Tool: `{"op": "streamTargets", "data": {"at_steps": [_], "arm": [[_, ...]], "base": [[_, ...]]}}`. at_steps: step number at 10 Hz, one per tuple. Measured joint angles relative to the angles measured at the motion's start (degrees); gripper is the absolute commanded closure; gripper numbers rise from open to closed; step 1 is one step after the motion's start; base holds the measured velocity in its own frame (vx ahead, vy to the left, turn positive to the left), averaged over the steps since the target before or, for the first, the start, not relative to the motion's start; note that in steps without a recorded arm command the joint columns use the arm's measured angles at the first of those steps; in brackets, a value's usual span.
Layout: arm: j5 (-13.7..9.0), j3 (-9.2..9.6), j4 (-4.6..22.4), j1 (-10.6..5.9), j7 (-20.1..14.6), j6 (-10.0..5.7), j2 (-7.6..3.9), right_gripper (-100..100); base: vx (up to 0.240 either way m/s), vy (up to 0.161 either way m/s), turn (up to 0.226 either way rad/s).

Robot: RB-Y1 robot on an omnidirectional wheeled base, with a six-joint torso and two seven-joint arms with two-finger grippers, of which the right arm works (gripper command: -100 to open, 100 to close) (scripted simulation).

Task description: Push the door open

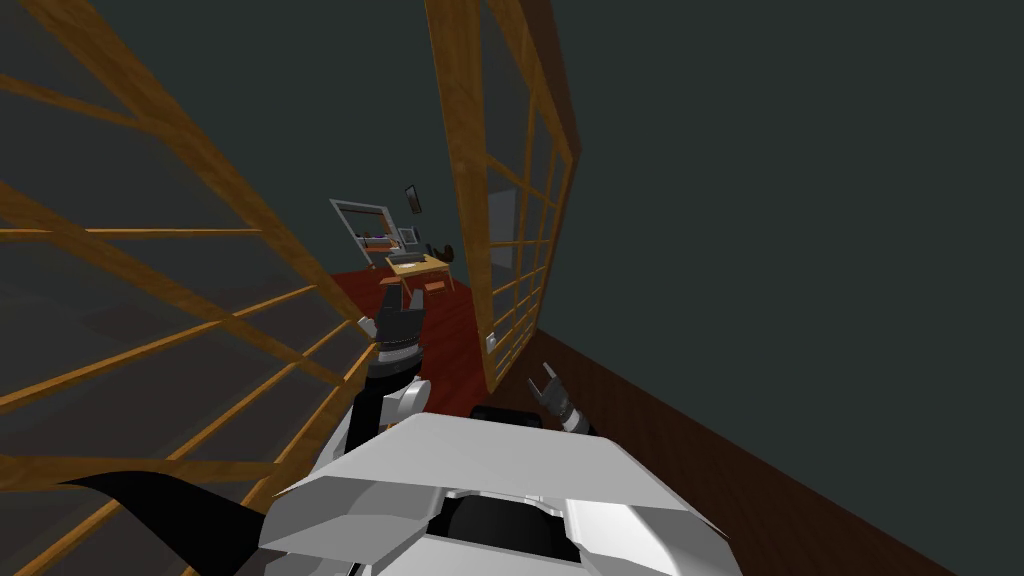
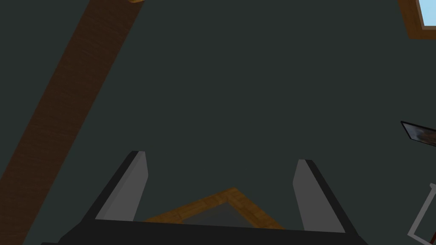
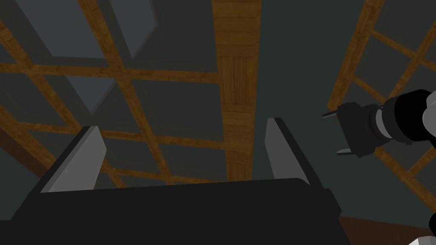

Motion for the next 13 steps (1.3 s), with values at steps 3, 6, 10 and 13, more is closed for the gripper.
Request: {"op": "streamTargets", "data": {"at_steps": [3, 6, 10, 13], "arm": [[3.64, -0.14, 3.72, 0.23, 2.89, -3.2, -0.18, -100], [6.64, -0.18, 7.88, -0.24, 5.77, -5.81, 0.13, -100], [10.42, 0.02, 11.16, -0.09, 8.48, -8.39, 0.56, -100], [12.66, -0.11, 13.97, -0.28, 10.43, -10.52, 0.63, -100]], "base": [[0.145, 0.029, -0.025], [0.103, 0.037, -0.021], [0.075, 0.045, 0.023], [0.059, 0.072, 0.024]]}}
